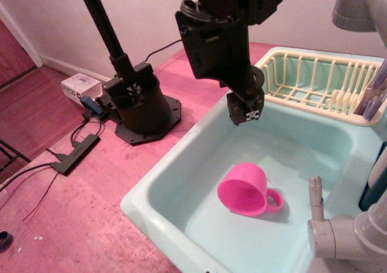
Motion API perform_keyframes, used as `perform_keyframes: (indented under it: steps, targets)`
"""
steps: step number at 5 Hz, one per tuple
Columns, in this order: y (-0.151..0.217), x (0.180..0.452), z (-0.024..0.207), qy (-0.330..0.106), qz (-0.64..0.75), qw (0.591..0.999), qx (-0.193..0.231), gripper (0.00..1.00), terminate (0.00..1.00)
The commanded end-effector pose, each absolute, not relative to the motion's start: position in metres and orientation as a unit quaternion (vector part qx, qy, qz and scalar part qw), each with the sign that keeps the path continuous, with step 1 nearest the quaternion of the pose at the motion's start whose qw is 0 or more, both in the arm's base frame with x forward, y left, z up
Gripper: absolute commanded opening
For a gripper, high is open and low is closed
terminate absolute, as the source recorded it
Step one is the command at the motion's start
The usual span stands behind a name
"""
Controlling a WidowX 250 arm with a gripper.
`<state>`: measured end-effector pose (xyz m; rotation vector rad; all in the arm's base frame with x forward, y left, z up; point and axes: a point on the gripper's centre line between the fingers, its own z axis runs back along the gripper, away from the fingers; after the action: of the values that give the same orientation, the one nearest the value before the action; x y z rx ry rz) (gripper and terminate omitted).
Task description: Flip cup upright
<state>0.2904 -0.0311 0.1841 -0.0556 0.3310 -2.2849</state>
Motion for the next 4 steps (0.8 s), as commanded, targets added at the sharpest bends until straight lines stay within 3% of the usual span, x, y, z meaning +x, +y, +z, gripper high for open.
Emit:
perform_keyframes:
  steps: [1,2,4]
  targets:
    - [-0.031,0.29,0.184,0.131,-0.905,0.404,-0.022,1.0,0.0]
    - [-0.063,0.295,0.162,0.098,-0.934,0.344,-0.015,1.0,0.0]
    - [-0.085,0.274,0.146,0.059,-0.943,0.327,-0.016,1.0,0.0]
